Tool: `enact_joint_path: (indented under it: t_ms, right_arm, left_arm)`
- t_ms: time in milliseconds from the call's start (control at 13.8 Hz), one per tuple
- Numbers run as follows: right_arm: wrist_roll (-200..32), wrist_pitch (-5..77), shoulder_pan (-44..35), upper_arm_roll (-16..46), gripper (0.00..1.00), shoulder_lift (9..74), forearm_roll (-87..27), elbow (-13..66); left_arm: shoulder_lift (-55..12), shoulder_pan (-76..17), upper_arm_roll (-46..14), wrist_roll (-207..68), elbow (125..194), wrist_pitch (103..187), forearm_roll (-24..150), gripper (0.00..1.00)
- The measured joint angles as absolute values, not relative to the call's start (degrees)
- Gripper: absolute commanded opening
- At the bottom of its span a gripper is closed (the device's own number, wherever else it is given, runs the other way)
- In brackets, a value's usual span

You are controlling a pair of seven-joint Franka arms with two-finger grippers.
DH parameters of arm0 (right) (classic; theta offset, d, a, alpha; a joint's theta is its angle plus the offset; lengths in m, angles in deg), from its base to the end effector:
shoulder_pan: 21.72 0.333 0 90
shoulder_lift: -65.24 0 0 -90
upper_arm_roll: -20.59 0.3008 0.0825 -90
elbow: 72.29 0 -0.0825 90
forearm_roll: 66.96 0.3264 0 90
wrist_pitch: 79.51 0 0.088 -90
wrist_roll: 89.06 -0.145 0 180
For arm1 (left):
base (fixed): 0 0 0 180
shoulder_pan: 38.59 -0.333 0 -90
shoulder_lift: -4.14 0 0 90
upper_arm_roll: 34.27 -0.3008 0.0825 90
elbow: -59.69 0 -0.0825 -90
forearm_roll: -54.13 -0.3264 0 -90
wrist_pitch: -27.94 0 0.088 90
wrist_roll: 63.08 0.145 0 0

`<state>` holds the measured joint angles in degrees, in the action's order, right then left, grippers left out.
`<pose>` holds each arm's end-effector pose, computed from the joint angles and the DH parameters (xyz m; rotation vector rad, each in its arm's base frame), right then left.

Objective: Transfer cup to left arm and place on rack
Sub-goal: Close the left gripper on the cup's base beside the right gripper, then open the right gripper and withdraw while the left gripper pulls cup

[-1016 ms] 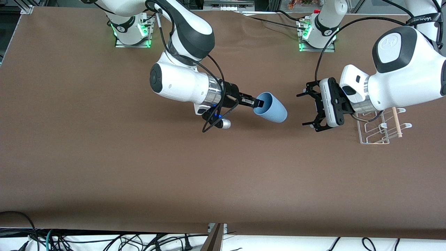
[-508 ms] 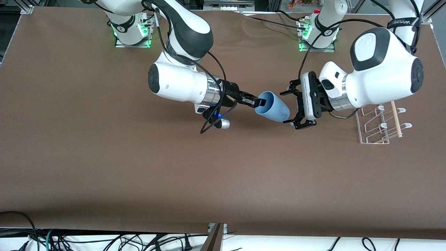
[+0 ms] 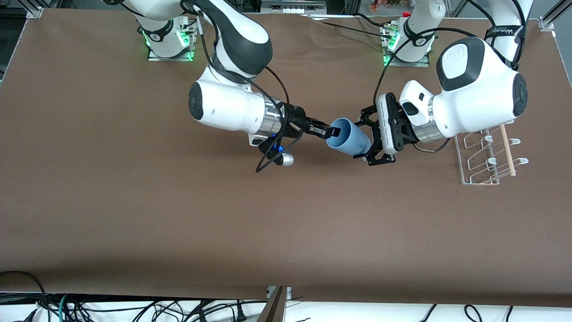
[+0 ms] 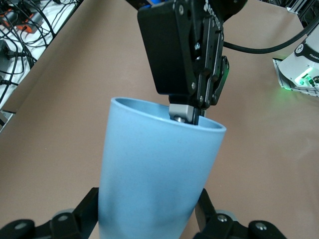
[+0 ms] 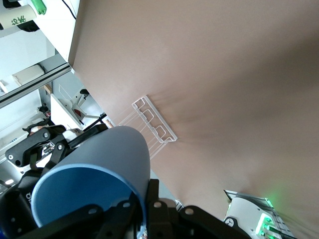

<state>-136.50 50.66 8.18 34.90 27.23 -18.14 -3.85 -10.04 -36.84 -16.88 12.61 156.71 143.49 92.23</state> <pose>0.5321 0.4992 0.4423 -2.1091 0.6312 0.4343 0.5459 -0.2354 0.4542 1.9577 -1.6009 0.5149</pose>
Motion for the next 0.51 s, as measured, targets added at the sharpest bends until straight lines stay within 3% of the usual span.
enact_joint_path:
  t_ms: [145,218,290,508]
  right_arm:
    - [-136.56,50.60,8.13,34.90,0.00,27.23,-18.14,-3.85]
    - [-136.59,50.52,8.13,34.90,0.17,27.23,-18.13,-3.85]
    - [-136.63,50.44,8.12,34.91,0.99,27.23,-18.13,-3.85]
    - [-136.63,50.08,7.72,34.99,1.00,27.25,-18.13,-4.40]
  left_arm:
    - [-9.99,-36.90,-16.88,12.92,156.80,143.47,92.23,0.10]
    - [-9.99,-36.92,-16.88,12.93,156.80,143.38,92.23,0.09]
    - [-9.98,-36.96,-16.88,12.94,156.81,143.18,92.23,0.10]
    - [-9.99,-37.10,-16.88,12.90,156.83,142.21,92.23,0.10]
